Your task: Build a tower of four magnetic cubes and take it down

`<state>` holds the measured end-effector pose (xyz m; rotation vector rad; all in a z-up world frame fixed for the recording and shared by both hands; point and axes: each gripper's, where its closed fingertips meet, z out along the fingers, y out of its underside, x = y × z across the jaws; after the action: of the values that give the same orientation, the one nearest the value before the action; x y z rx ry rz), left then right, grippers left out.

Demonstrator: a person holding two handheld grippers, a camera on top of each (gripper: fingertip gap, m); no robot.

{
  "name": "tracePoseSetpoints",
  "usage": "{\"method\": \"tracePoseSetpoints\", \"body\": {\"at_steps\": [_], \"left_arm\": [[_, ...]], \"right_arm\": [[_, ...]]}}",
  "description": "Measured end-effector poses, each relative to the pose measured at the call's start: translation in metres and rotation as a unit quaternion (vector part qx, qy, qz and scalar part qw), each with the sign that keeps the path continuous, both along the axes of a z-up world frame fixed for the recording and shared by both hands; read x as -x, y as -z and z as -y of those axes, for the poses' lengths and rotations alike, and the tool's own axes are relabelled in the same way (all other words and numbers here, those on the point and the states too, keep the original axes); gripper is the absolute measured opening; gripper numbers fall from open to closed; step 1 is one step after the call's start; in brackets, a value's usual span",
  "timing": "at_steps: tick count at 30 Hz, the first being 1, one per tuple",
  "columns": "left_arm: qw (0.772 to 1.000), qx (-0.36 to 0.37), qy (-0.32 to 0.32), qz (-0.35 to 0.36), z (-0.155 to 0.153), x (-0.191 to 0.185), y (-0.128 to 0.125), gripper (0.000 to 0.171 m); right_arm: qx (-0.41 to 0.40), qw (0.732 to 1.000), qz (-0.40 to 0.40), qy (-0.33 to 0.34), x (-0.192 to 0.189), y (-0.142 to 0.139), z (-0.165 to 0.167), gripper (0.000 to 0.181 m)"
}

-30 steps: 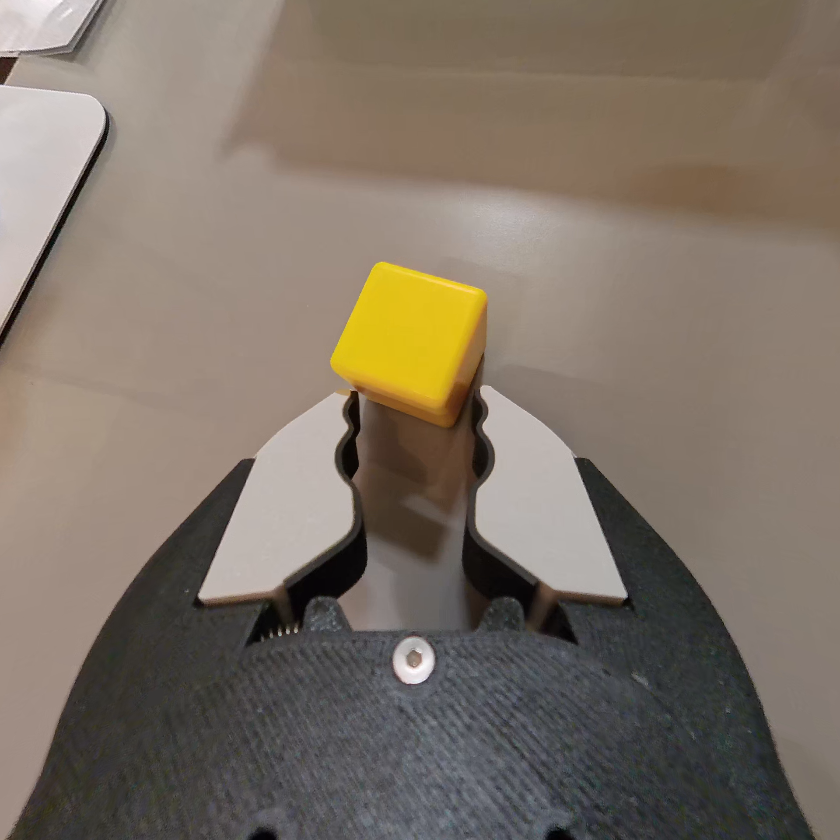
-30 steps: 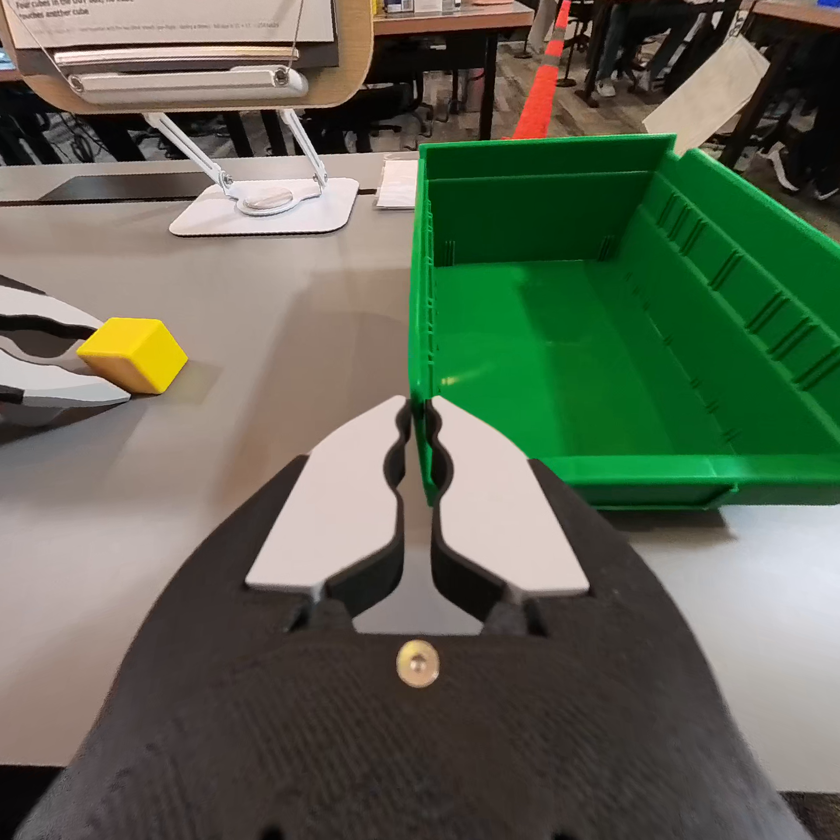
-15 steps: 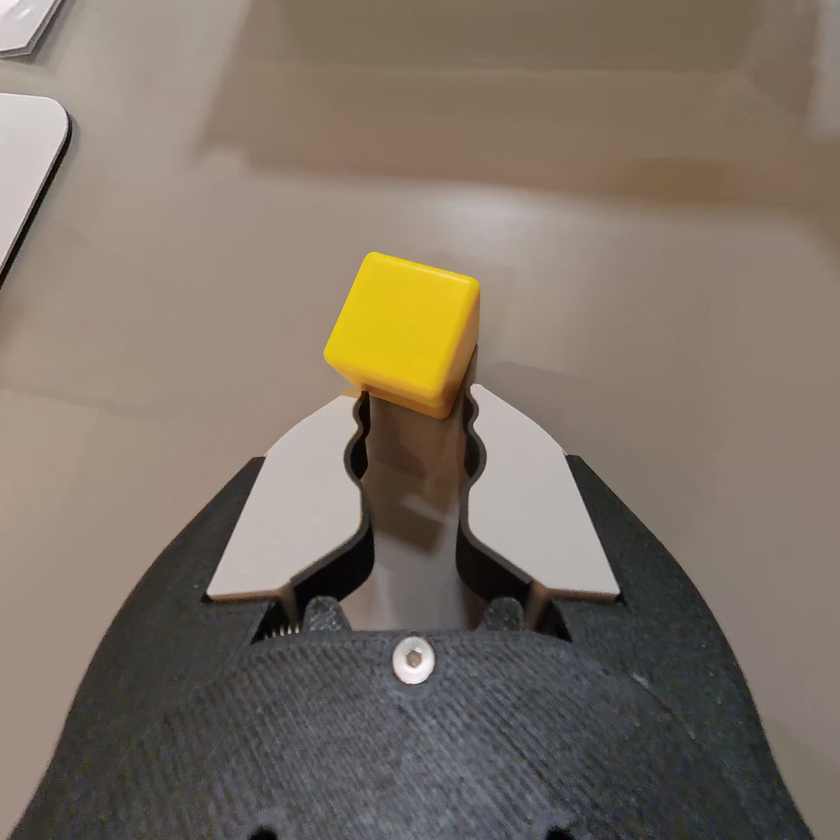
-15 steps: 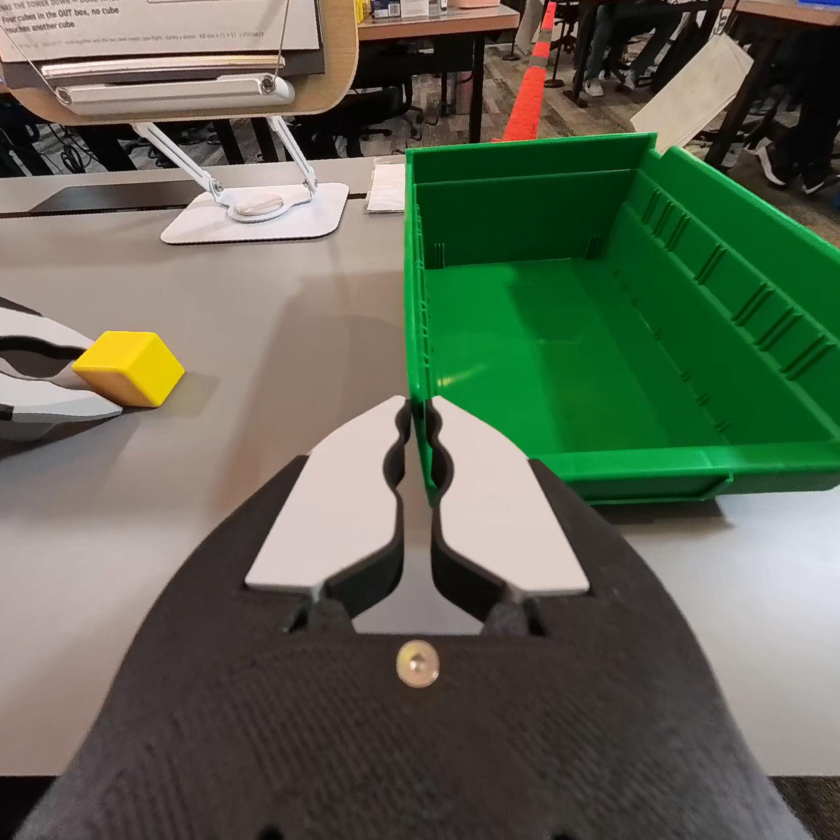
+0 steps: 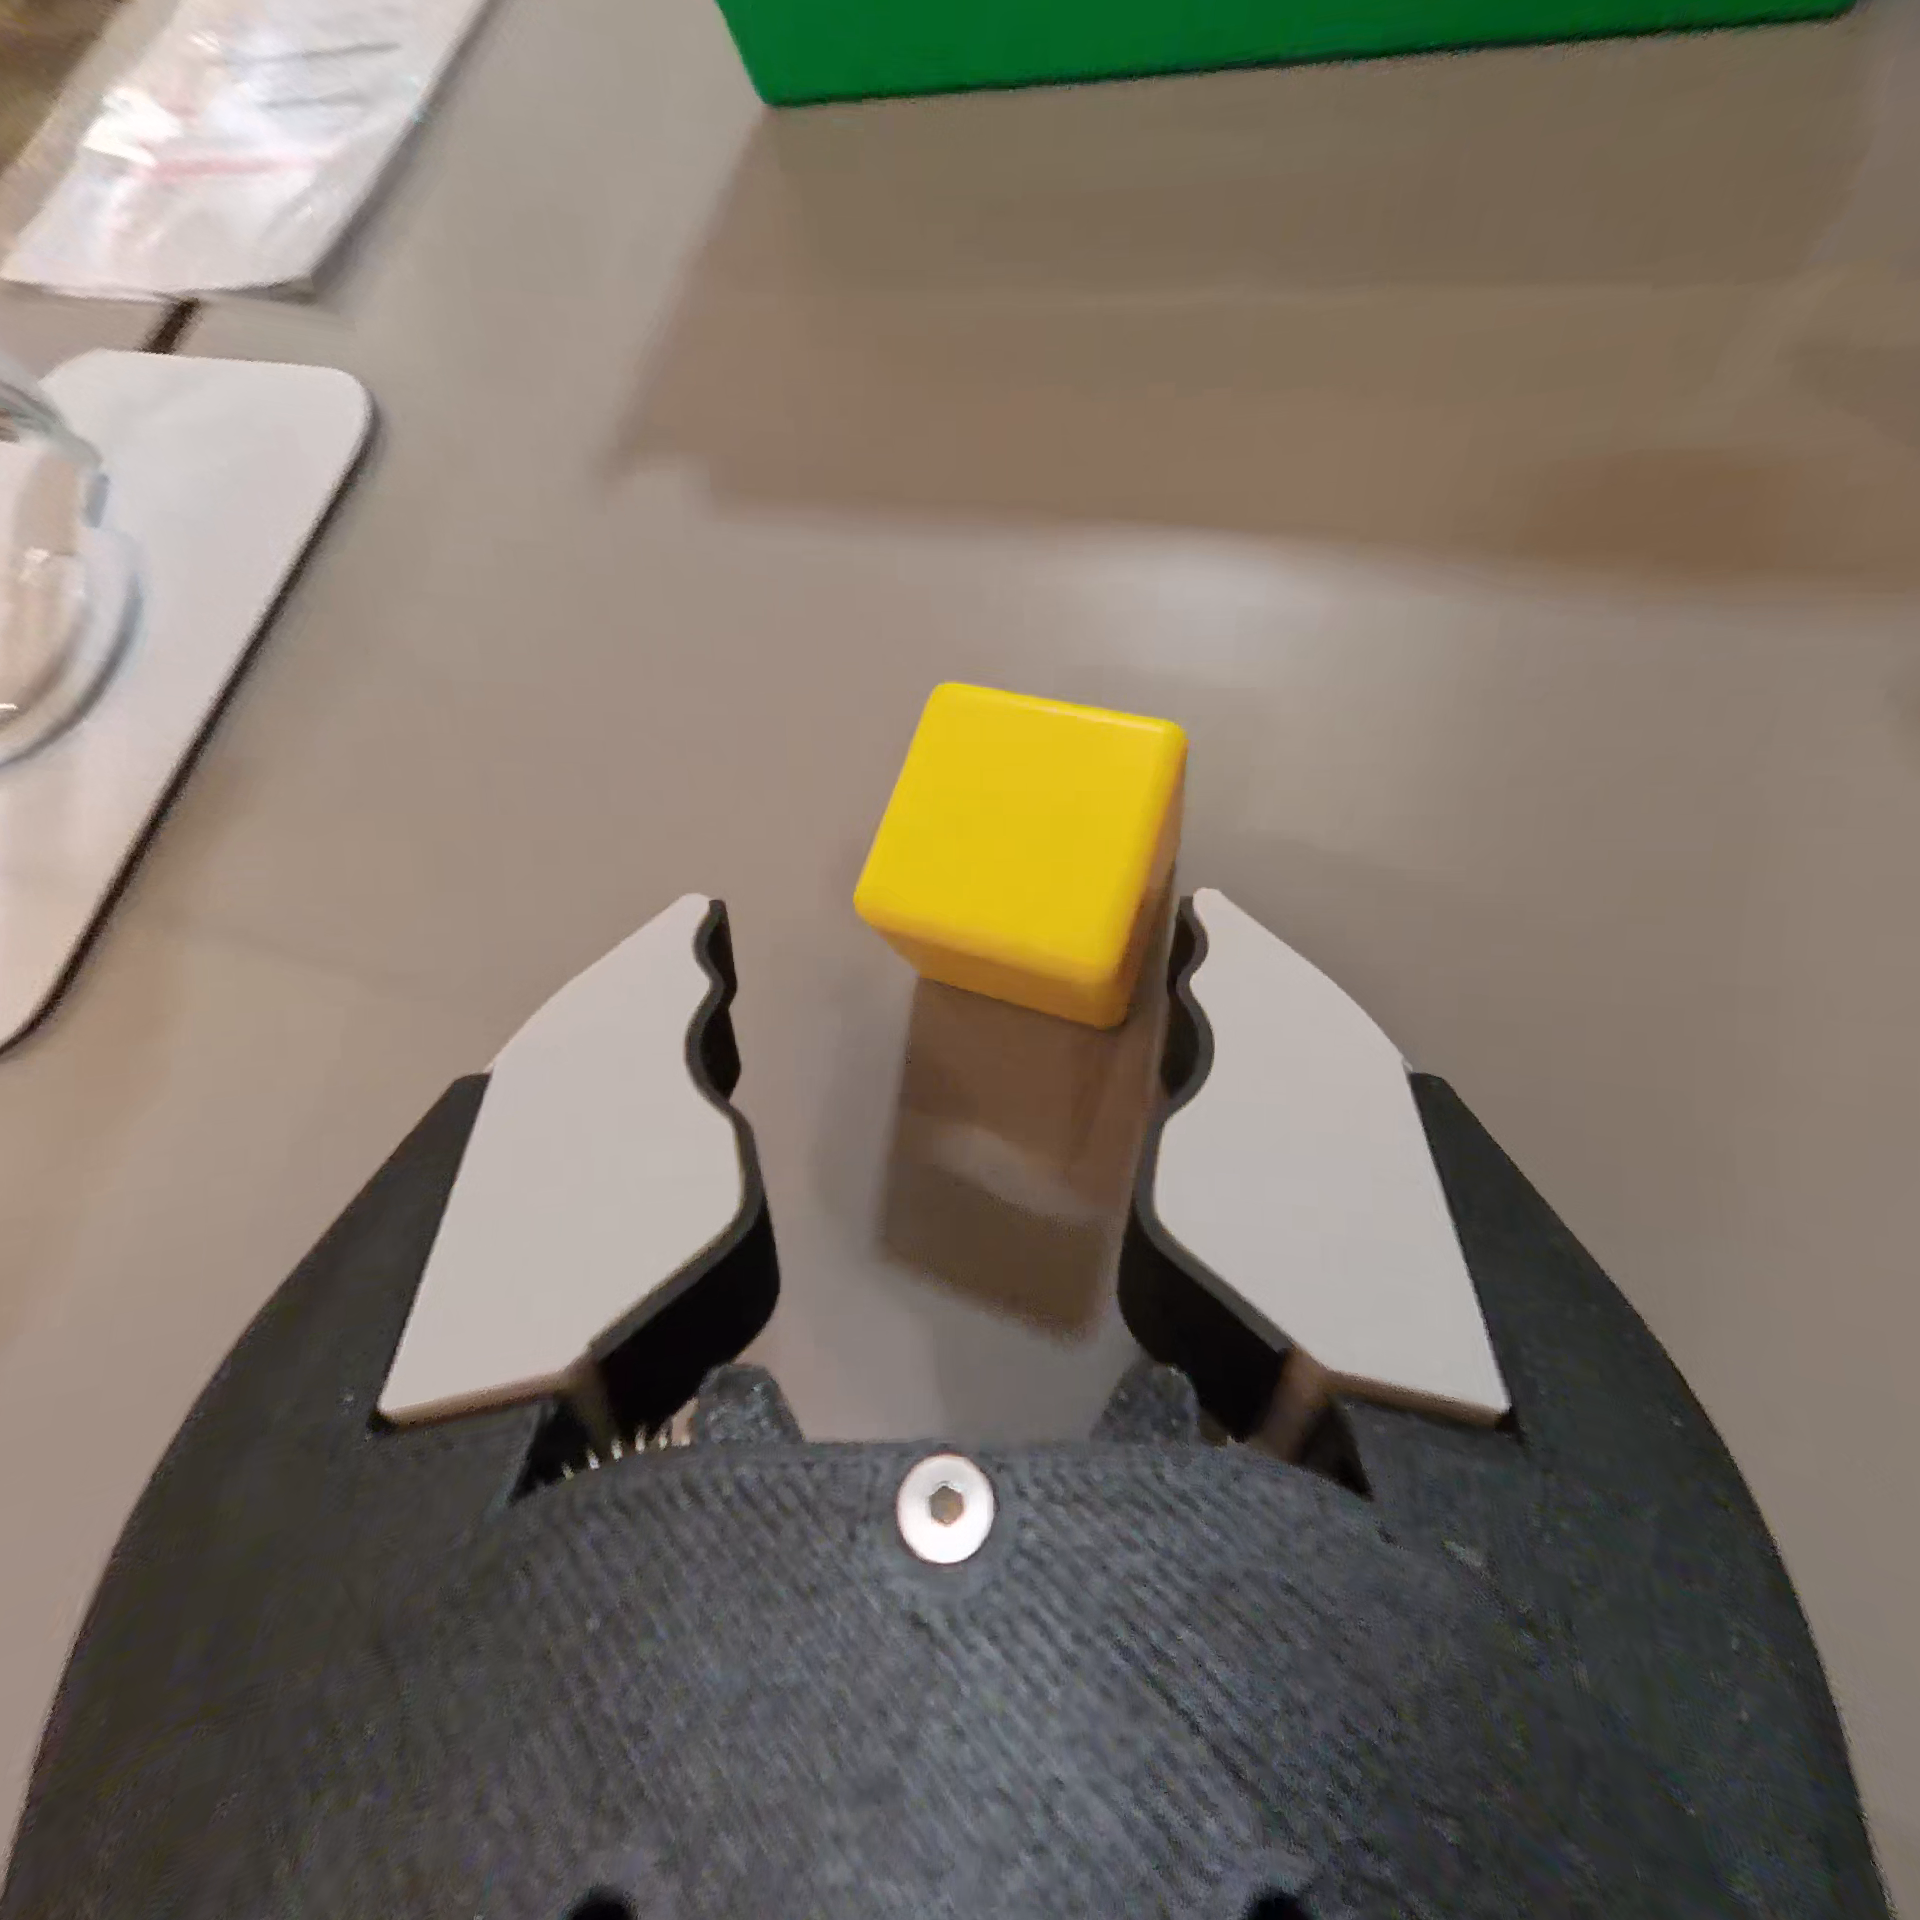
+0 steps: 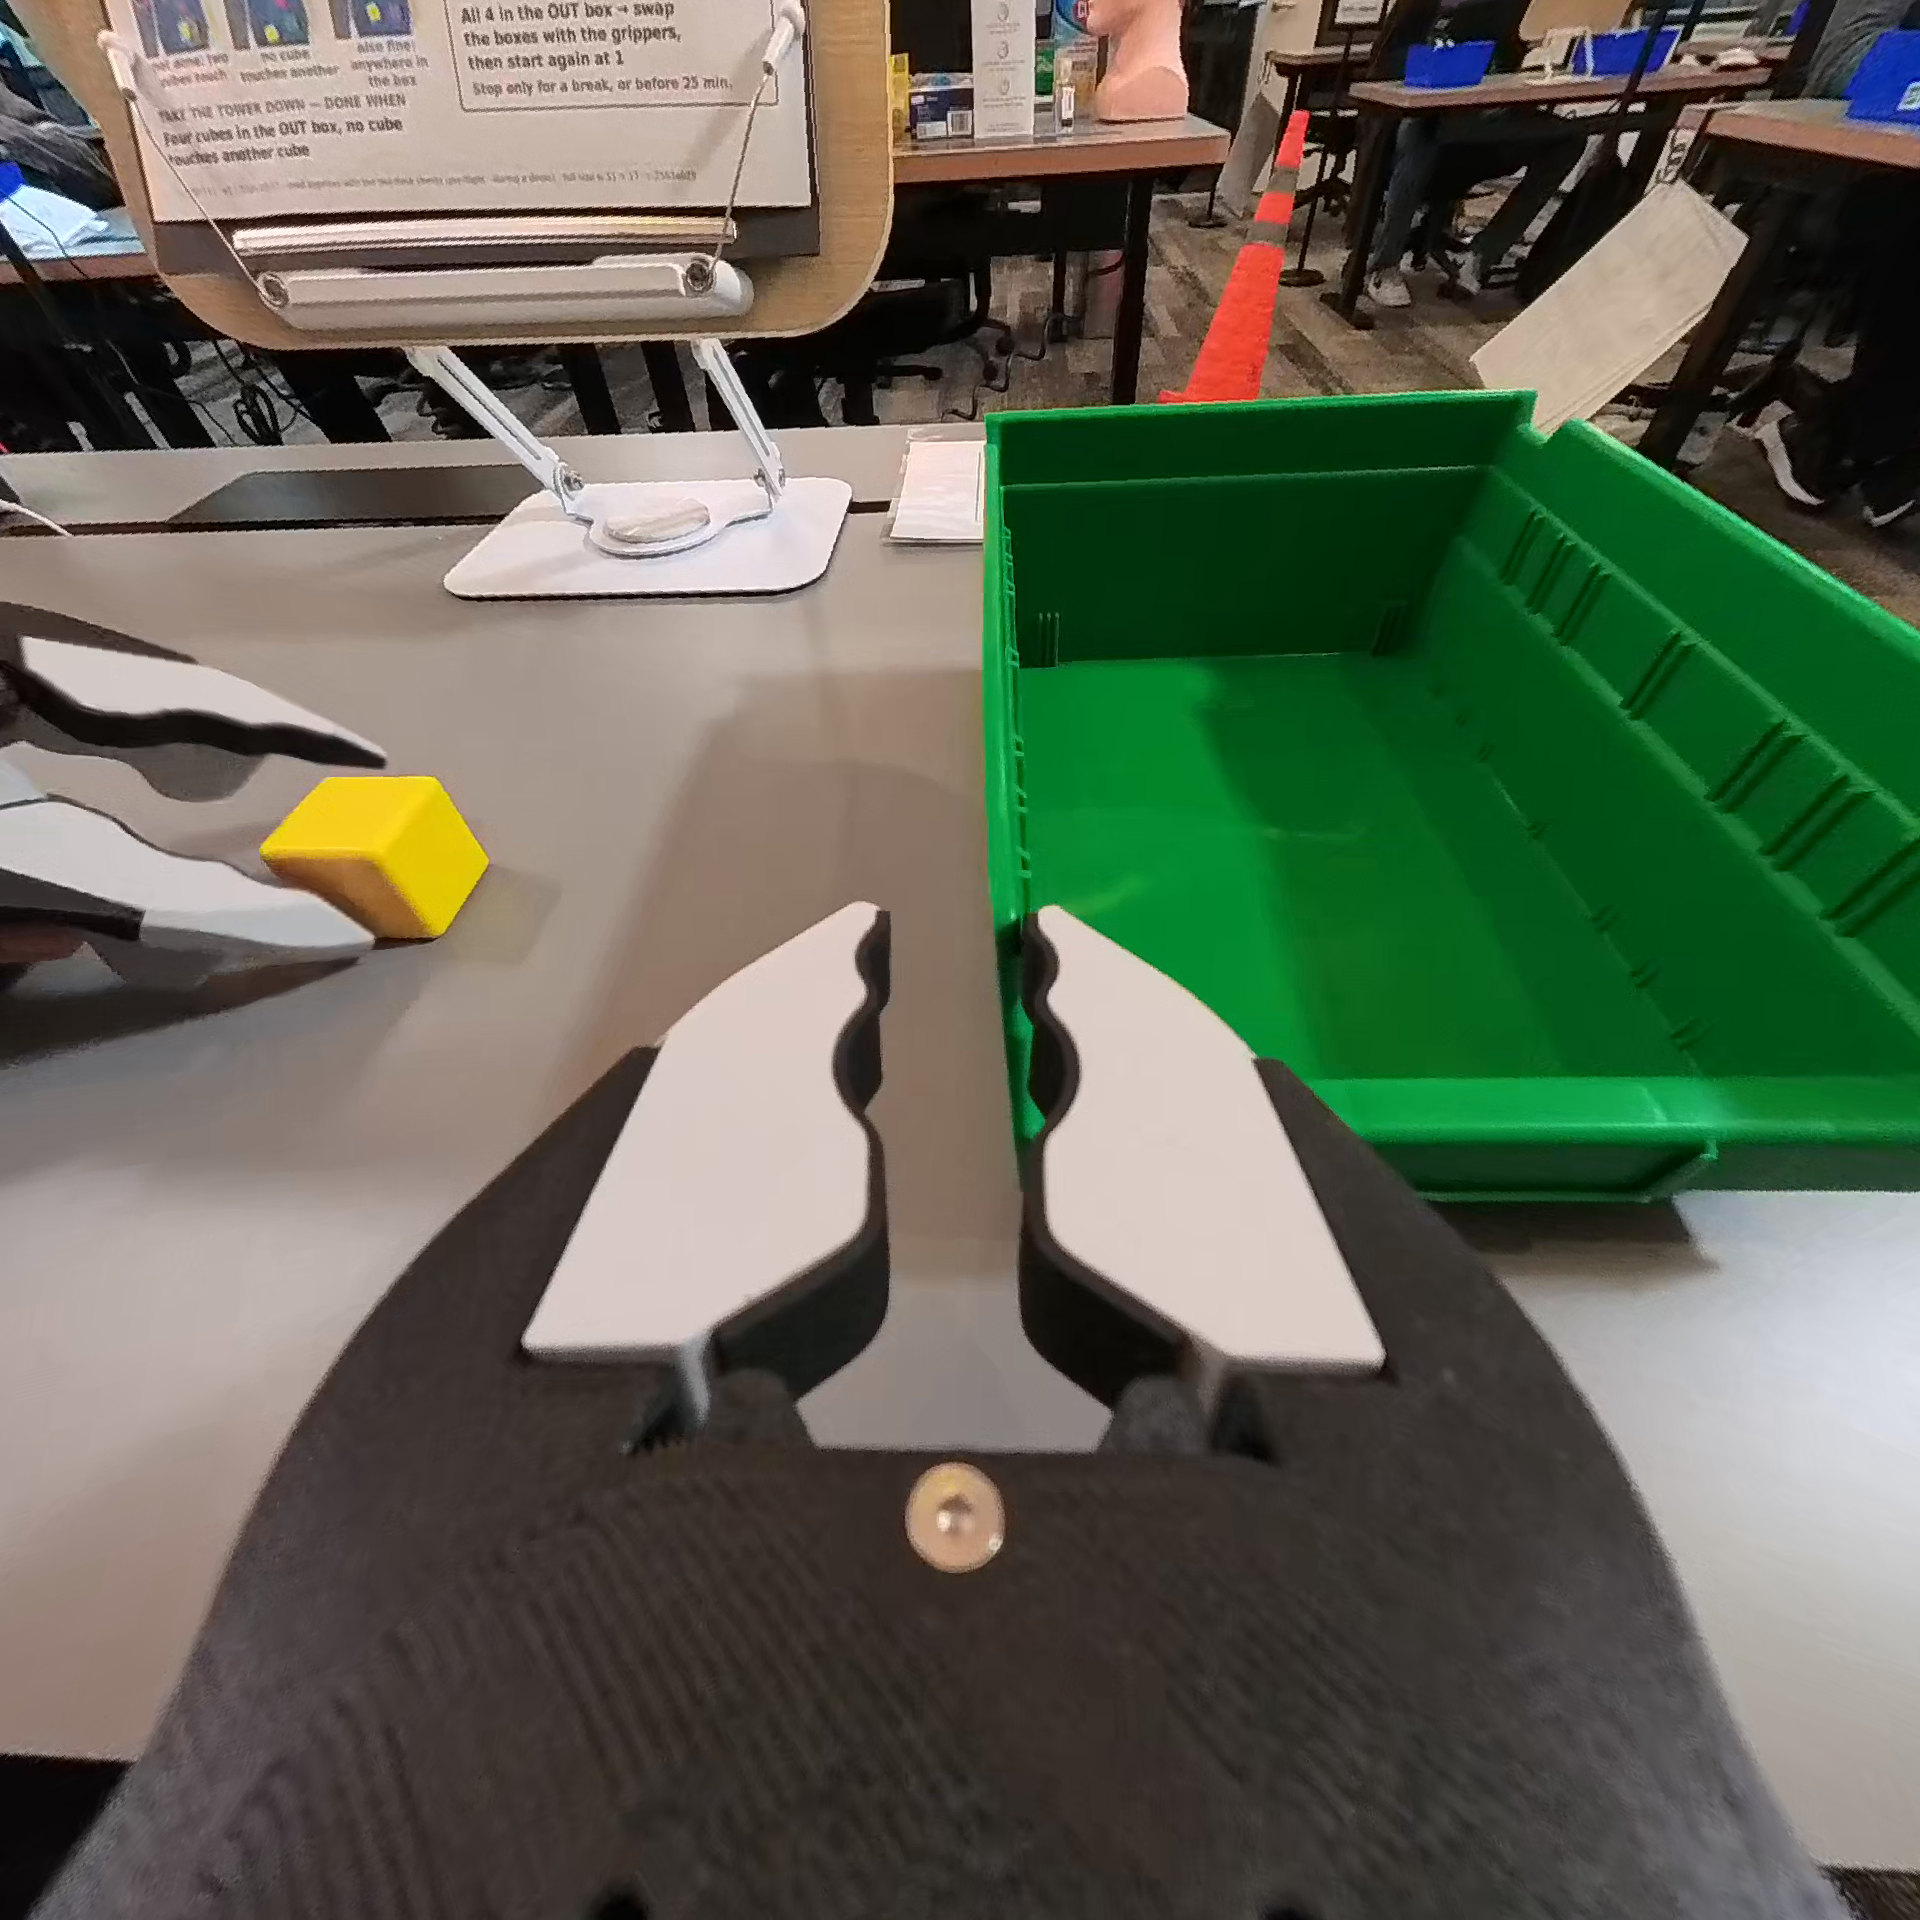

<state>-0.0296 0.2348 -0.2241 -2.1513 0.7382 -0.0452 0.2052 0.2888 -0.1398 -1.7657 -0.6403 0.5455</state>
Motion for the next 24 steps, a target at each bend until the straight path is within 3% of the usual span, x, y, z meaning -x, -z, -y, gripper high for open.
{"method": "tracePoseSetpoints", "body": {"at_steps": [4, 9, 24], "left_arm": [[1.0, 0.018, 0.009, -0.01, 0.0002, -0.0042, 0.0062, 0.077], [1.0, 0.018, 0.013, -0.012, 0.0003, -0.0055, 0.0065, 0.058], [1.0, 0.014, 0.004, -0.015, 0.001, -0.0027, 0.0059, 0.058]], "right_arm": [[-0.003, 1.0, -0.002, 0.001, -0.0003, -0.0013, 0.0003, 0.024], [-0.01, 1.0, -0.001, 0.004, -0.0009, -0.0036, 0.0008, 0.024], [-0.021, 1.0, 0.007, 0.014, -0.0037, -0.0052, 0.0001, 0.023]]}}
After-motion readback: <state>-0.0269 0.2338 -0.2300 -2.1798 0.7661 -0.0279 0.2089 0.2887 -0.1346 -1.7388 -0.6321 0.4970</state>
